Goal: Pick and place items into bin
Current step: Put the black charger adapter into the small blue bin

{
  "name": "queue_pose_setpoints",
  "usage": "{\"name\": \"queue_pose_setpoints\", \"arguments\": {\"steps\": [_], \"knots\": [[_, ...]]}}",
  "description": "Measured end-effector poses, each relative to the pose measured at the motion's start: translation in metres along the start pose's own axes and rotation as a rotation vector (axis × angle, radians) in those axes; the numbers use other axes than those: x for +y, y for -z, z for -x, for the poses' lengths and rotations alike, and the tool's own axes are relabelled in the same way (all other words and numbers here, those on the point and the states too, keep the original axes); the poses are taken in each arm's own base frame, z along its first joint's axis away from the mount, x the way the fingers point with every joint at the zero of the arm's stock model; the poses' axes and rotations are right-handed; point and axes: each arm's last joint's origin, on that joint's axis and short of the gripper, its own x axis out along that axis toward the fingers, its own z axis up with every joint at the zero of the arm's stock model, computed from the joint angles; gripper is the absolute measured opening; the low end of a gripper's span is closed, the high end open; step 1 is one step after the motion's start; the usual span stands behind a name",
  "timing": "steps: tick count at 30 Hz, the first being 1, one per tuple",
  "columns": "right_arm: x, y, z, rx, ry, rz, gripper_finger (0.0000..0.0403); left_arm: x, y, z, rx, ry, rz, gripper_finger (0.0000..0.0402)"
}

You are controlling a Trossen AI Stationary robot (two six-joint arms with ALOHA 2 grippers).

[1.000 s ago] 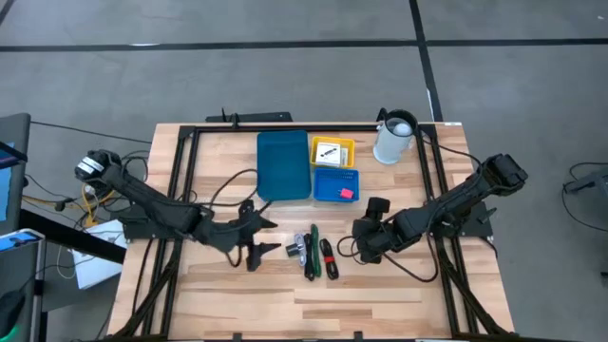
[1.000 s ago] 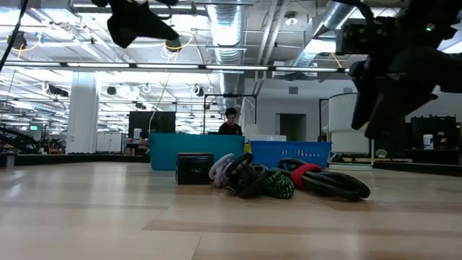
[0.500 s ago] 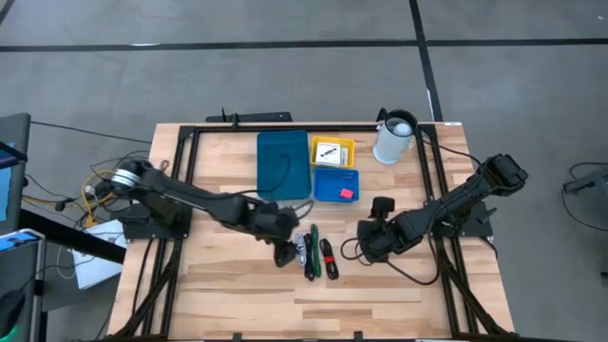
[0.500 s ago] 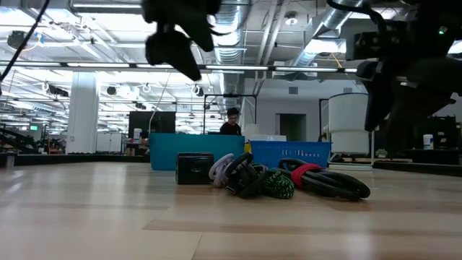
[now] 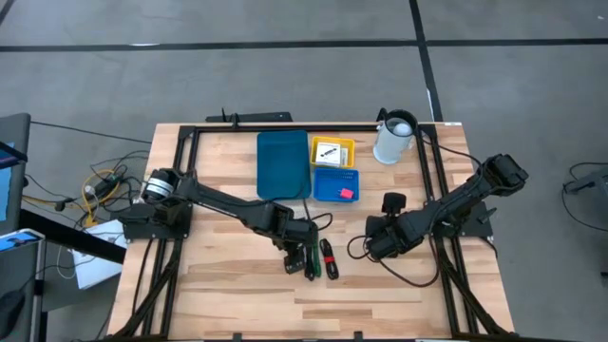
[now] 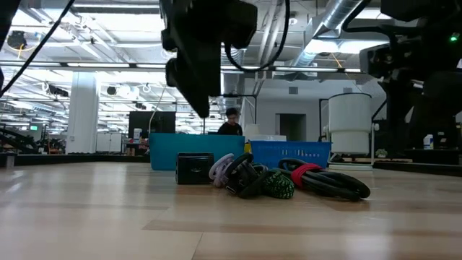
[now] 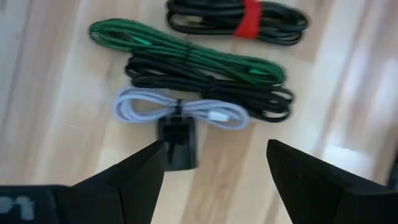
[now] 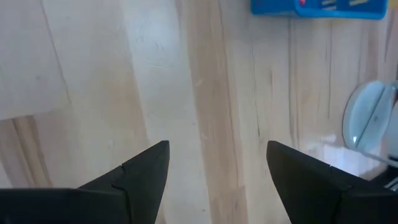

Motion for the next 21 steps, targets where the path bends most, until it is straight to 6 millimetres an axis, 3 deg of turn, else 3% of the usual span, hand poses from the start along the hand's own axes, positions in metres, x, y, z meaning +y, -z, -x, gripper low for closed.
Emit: {"name": "queue_pose_setpoints", "arguments": {"steps": [21], "knots": [[0.009, 0.005, 0.005, -0.023, -0.004, 0.037, 0.0265, 0.011, 0.001, -0.015, 0.05, -0.084, -0.033, 0.0268]]}}
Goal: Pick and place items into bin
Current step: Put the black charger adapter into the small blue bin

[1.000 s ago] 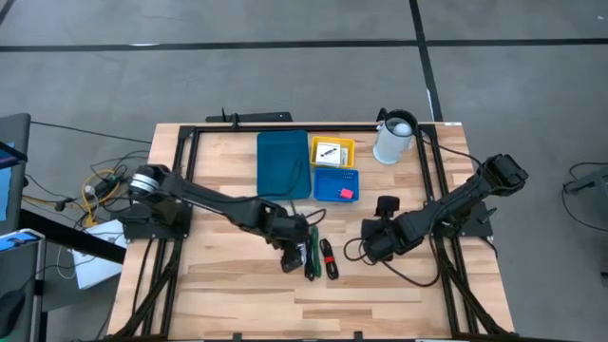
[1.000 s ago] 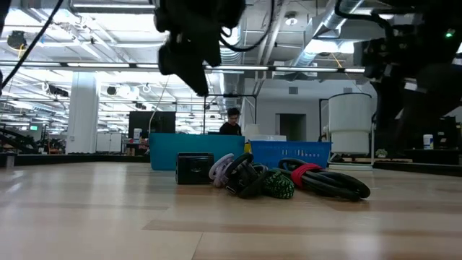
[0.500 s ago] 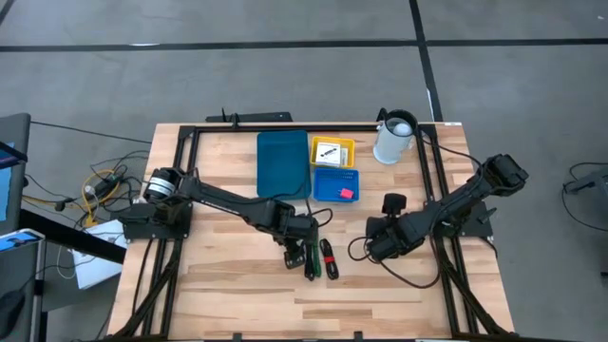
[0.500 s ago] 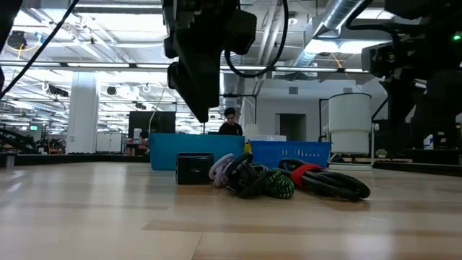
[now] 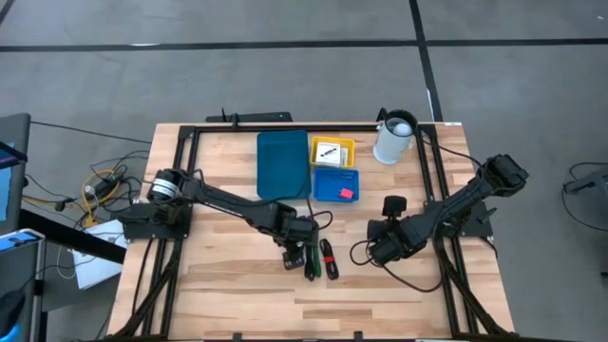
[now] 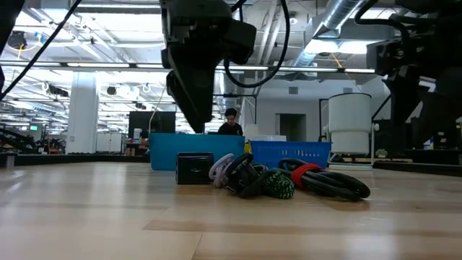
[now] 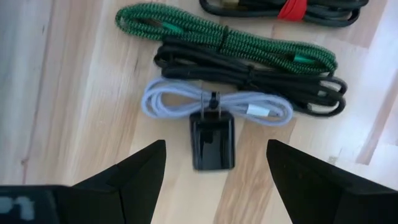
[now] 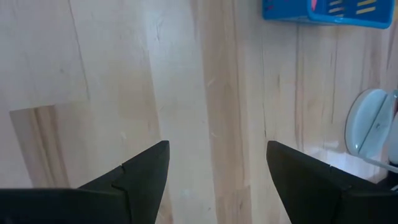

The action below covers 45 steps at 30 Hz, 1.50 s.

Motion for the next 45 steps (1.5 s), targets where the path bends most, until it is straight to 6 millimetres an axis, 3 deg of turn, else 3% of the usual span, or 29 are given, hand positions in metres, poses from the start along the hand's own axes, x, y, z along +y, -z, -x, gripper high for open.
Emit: {"name": "queue_pose_setpoints", "arguments": {"steps": [28, 45], "knots": [[0.001, -0.001, 0.0, -0.011, -0.007, -0.006, 0.0265, -0.004, 0.004, -0.038, 0.113, 0.018, -0.019, 0.0268], [0.001, -0.002, 0.0, -0.017, -0.011, -0.01, 0.0265, -0.004, 0.003, -0.039, 0.096, 0.018, -0.04, 0.0268]]}}
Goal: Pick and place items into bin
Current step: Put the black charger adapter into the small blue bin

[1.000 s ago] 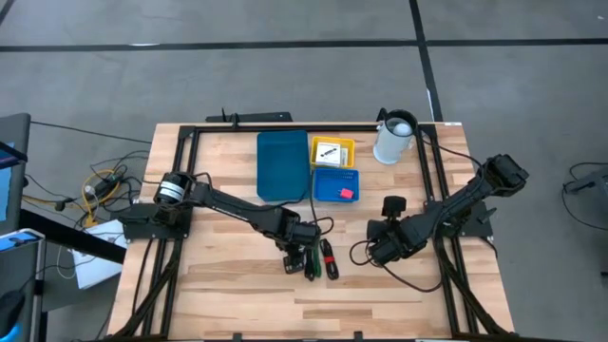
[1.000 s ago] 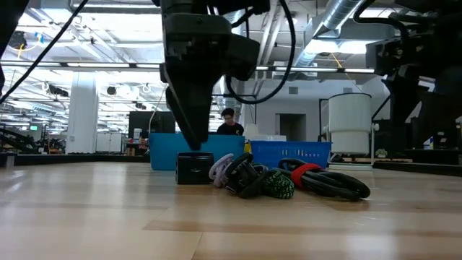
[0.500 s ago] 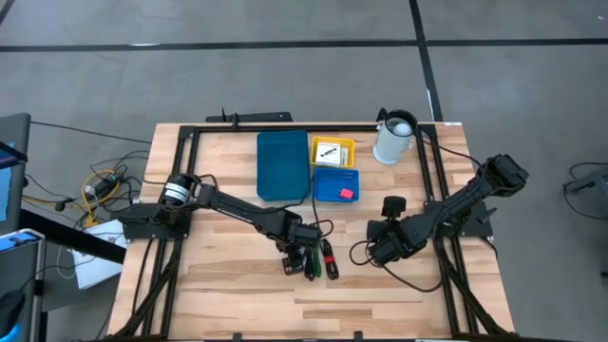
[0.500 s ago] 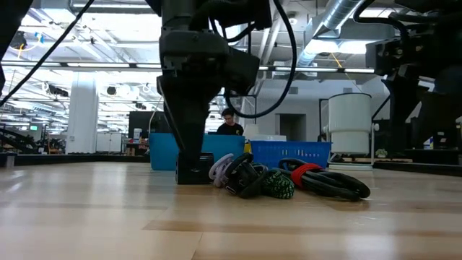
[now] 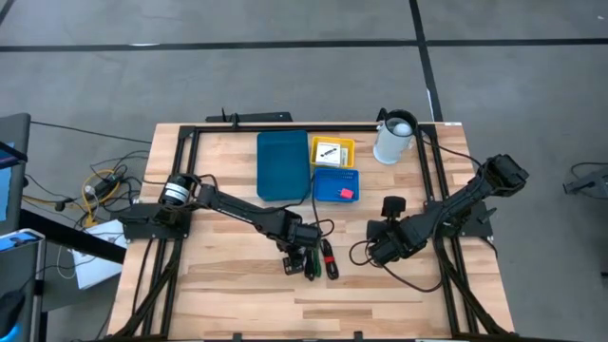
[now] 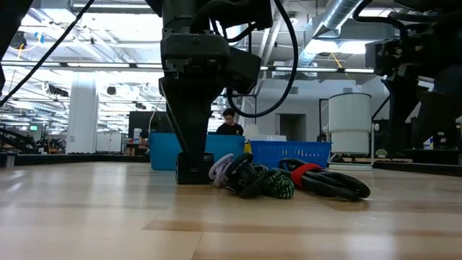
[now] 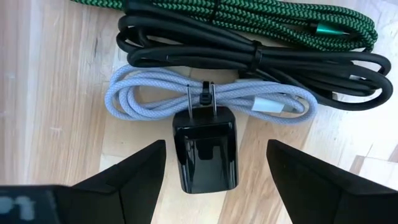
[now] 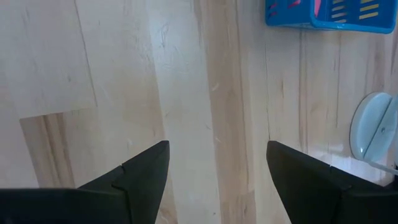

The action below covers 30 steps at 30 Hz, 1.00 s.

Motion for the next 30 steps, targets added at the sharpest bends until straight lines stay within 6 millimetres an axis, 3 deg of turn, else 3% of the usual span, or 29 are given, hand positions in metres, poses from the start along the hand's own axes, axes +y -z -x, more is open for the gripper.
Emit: {"name": "queue_pose_setpoints", "arguments": {"steps": [14, 22, 30], "knots": [[0.0, -0.001, 0.0, -0.007, -0.005, -0.004, 0.0265, 0.0, 0.0, 0.0, -0.004, -0.002, 0.0, 0.0268], [0.001, -0.002, 0.0, -0.015, -0.01, -0.004, 0.0265, -0.001, 0.0, -0.021, 0.061, 0.059, 0.002, 0.0268], [0.001, -0.002, 0.0, -0.019, -0.013, -0.003, 0.0265, 0.0, -0.001, -0.022, 0.068, 0.065, 0.007, 0.0245]]}}
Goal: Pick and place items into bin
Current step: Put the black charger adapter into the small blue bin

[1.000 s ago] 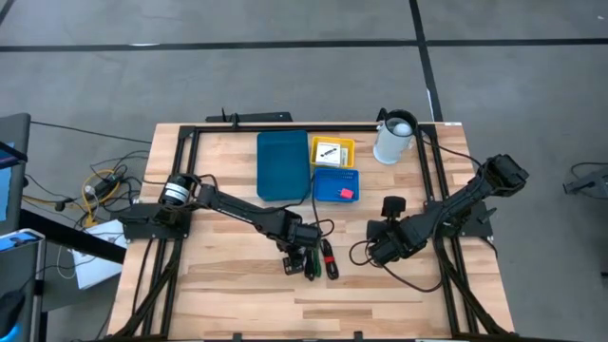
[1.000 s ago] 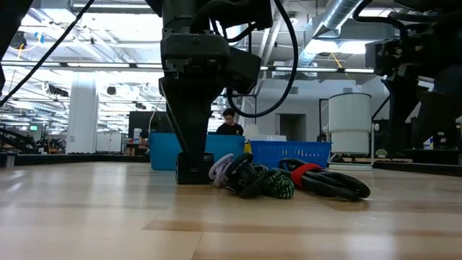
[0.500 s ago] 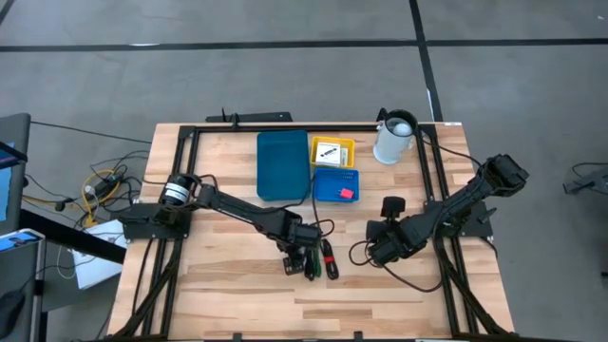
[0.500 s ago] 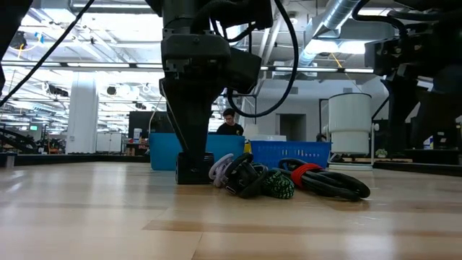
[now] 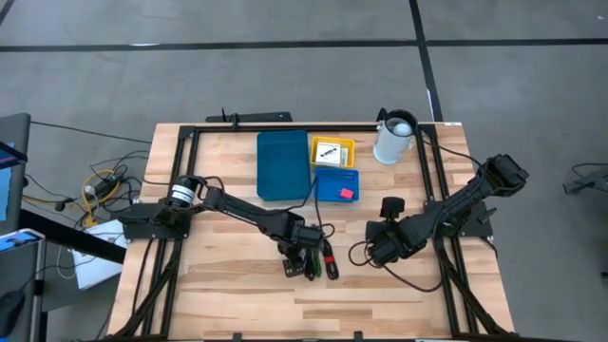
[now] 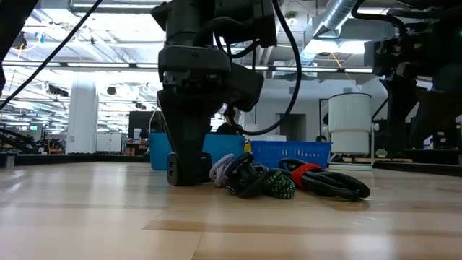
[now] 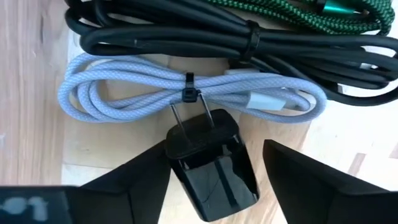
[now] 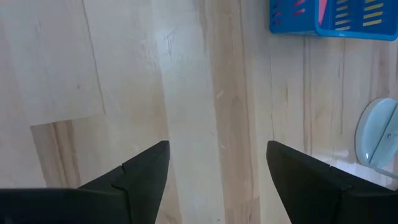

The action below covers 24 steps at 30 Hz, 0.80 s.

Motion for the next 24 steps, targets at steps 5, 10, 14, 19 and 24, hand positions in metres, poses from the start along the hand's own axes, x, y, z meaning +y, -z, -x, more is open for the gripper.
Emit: {"name": "queue_pose_setpoints", "arguments": {"steps": [5, 10, 14, 19, 24], "knots": [[0.0, 0.0, 0.0, -0.001, 0.0, 0.0, 0.0265, 0.001, 0.0, -0.001, 0.004, -0.004, 0.002, 0.0207], [0.0, 0.0, 0.0, -0.001, 0.0, 0.0, 0.0265, 0.0, -0.001, 0.001, 0.007, -0.019, 0.003, 0.0161], [0.0, 0.0, 0.0, -0.001, 0.0, -0.001, 0.0265, -0.003, -0.002, 0.004, 0.008, -0.038, -0.006, 0.0136], [0.0, 0.0, 0.0, -0.001, 0.0, -0.001, 0.0265, -0.01, -0.004, 0.013, -0.001, -0.072, -0.02, 0.0145], [0.0, 0.0, 0.0, -0.001, 0.0, -0.001, 0.0265, -0.017, -0.006, 0.026, -0.02, -0.146, -0.036, 0.0159]]}}
